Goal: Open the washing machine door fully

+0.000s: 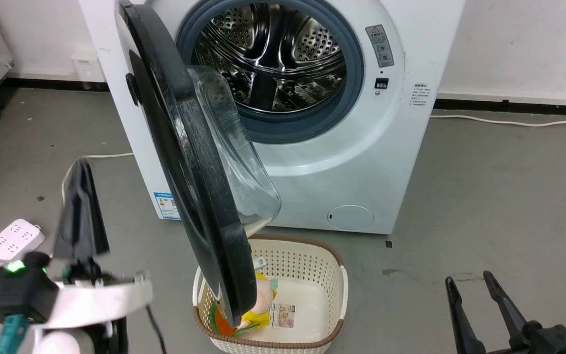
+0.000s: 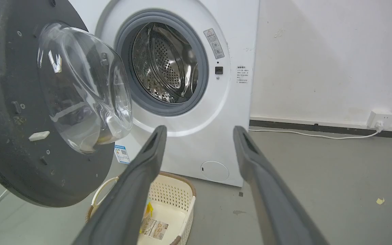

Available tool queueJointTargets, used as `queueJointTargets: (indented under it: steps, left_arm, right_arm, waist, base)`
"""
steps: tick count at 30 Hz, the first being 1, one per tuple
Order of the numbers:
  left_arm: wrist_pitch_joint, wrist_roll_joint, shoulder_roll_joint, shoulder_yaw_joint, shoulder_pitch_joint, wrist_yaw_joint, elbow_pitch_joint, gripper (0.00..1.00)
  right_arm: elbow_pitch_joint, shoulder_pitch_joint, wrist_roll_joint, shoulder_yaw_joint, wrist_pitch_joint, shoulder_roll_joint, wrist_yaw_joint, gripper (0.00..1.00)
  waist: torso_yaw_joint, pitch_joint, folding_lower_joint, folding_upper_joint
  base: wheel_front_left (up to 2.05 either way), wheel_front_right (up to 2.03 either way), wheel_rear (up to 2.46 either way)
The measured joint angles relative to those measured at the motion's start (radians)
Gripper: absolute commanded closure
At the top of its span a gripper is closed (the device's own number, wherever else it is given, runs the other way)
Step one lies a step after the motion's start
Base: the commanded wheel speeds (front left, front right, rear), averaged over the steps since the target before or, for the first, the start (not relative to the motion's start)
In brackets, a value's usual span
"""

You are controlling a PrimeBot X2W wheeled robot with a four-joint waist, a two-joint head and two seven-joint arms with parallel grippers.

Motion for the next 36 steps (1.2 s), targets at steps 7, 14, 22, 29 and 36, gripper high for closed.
queueJointTargets:
  steps: [7,14,22,29,36]
  left_arm:
    - [-0.001,0.022,-0.007,-0.065,-0.082,-0.017,-0.12,1.0]
    - [0.091,0.023,-0.008,-0.256,-0.076,-0.065,-0.067,1.0]
    - [0.228,-0.009,-0.009,-0.401,-0.006,-0.08,0.138,1.0]
    - [0.245,-0.027,-0.005,-0.384,0.009,-0.055,0.288,1.0]
    - [0.196,-0.043,-0.006,-0.373,0.01,-0.044,0.375,1.0]
  right_arm:
    - [0.001,-0.01,0.009,0.006,0.0,0.0,0.0,0.0]
    - [0.007,-0.014,0.017,0.02,0.0,0.0,0.0,0.0]
    - [0.018,-0.015,0.019,0.038,0.0,0.001,0.0,0.0]
    - [0.023,-0.015,0.025,0.041,0.0,0.001,0.0,0.0]
    - [0.033,-0.016,0.028,0.05,0.0,0.001,0.0,0.0]
  waist:
    - [-0.004,0.005,0.0,0.0]
    - [-0.019,0.012,0.0,0.0]
    - [-0.029,0.028,0.0,0.0]
    - [-0.024,0.037,0.0,0.0]
    - [0.031,0.032,0.0,0.0]
  base:
    - [0.0,0.0,0.0]
    - [0.0,0.0,0.0]
    - [0.0,0.0,0.0]
    - [0.0,0.0,0.0]
    - [0.0,0.0,0.0]
